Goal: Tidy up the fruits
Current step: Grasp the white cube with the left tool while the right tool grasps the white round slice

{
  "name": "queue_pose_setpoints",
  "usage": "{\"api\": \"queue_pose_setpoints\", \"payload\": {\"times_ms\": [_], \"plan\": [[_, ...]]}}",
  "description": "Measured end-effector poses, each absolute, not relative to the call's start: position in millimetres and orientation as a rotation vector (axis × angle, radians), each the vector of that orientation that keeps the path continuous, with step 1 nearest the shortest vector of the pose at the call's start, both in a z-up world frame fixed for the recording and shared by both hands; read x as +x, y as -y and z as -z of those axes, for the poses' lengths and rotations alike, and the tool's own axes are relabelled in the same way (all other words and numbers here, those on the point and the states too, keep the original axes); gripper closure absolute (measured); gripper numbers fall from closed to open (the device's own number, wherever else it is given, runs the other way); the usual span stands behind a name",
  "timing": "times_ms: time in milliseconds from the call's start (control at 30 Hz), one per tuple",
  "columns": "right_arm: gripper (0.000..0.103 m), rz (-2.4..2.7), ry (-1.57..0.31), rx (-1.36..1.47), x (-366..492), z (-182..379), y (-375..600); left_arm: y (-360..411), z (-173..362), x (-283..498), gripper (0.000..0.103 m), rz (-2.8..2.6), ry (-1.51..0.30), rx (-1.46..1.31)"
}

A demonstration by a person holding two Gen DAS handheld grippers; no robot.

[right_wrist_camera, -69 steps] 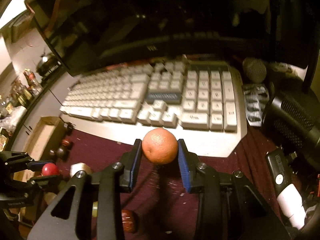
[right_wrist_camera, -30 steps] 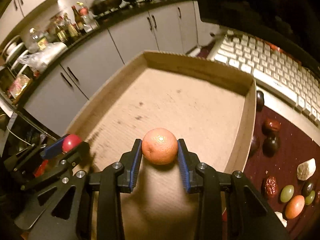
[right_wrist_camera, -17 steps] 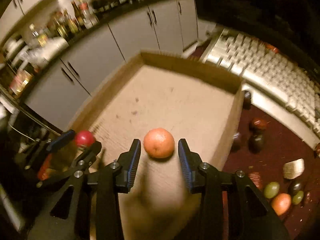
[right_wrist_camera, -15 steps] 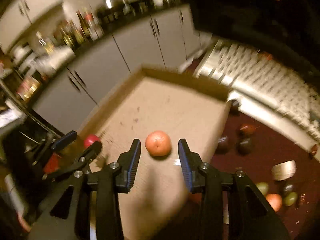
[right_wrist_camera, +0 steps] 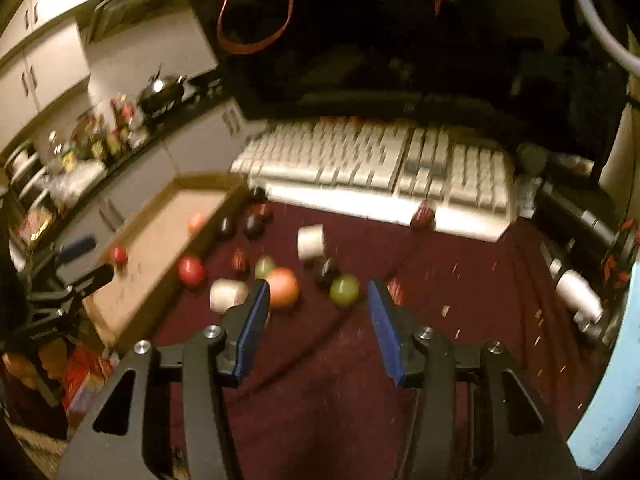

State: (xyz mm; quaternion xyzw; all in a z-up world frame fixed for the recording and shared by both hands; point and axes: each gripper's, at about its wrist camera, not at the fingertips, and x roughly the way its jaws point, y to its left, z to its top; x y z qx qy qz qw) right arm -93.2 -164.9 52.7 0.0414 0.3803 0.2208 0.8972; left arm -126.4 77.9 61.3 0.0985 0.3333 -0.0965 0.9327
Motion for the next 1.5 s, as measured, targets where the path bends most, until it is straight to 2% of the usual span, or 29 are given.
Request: {"api": "queue_pose_setpoints", "payload": {"times_ms": [233, 433, 767, 1133, 1200, 1233, 1267, 1300, 1500], "plan": [[0.051, -0.555, -0.819, 0.133, -84, -33, 131, -71, -20, -132, 0.024, 0.266, -0.853, 0.142], [0.051, -0.572, -0.856, 0.099, -84, -22, 113, -86, -2, -114, 0.024, 0.180, -0.893, 0.120], [0.051, -0.517, -0.921, 0.148, -59, -8, 108, -131, 0, -91, 0.022, 0.045, -0.874, 0.105], [0.051, -0.503, -0.900, -0.072, -72, 1, 73, -120, -30, -106, 0.022, 0.088, -0.789, 0.083], [0.055, -0.494, -0.909, -0.100, -69, 6, 70, -108, -34, -109, 0.022, 0.141, -0.777, 0.080], [0.060, -0.500, -0.899, -0.107, -68, 4, 69, -100, -34, -110, 0.022, 0.167, -0.778, 0.088], [0.071, -0.508, -0.897, -0.115, -68, 5, 68, -91, -32, -109, 0.022, 0.192, -0.785, 0.099], [0.073, -0.507, -0.901, -0.129, -68, 6, 66, -84, -29, -107, 0.022, 0.212, -0.794, 0.105], [0.074, -0.503, -0.896, -0.083, -67, 3, 79, -55, -25, -88, 0.022, 0.235, -0.841, 0.095]]}}
